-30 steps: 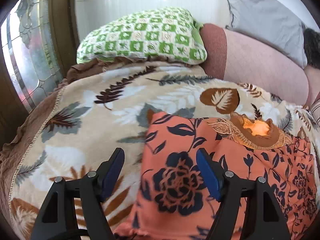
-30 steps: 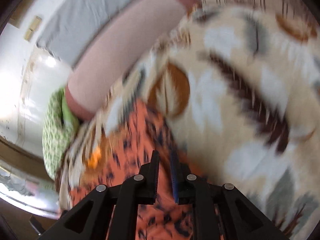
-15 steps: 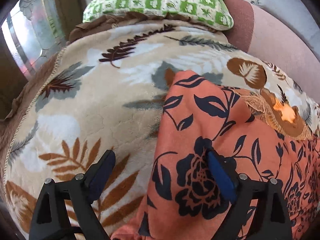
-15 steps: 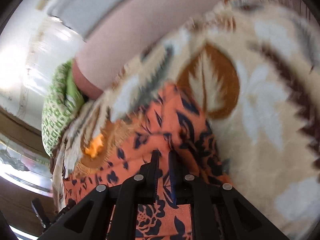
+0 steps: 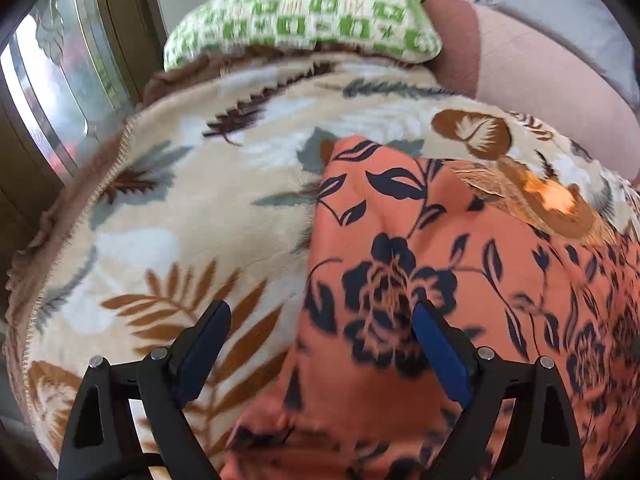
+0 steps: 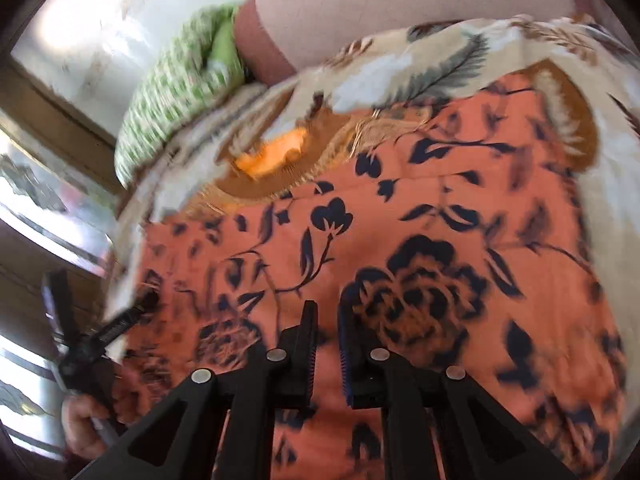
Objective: Fold small clothes
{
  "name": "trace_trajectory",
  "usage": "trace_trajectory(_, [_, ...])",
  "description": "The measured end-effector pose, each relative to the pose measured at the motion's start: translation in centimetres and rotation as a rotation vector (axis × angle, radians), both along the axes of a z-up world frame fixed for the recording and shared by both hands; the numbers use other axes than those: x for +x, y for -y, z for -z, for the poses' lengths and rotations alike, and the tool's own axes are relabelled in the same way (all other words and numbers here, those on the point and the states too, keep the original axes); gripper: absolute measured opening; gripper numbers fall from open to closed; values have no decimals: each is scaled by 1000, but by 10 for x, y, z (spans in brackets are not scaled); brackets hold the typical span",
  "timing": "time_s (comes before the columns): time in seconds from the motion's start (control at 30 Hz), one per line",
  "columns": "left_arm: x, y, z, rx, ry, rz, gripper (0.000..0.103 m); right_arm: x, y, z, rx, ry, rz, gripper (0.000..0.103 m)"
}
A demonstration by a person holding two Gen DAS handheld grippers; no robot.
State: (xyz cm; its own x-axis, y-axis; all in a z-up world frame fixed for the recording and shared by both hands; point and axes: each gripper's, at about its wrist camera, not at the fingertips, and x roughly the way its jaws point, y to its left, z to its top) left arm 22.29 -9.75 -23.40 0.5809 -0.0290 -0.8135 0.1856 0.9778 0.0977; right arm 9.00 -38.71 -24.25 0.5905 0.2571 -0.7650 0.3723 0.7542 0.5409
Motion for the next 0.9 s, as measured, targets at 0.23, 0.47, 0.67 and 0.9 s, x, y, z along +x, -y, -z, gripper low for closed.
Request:
trace_trajectory(0.23, [-74,-53,-24,-64,24,19,93,-101,35,-49,-4,120,78,26])
trace_trajectory(0.47, [-142,-102,-38,0,-15,111,93,-221,86,-66,52,113,164,85])
trace_trajectory(0.67, [-170,-147,-50,-99,-89,145,93,-272,115,-53,198,108,173,85])
trace_trajectory(0.9, [-177,-177,-44,-230,-176,71,93,-281,107,-14,359,82,131,84])
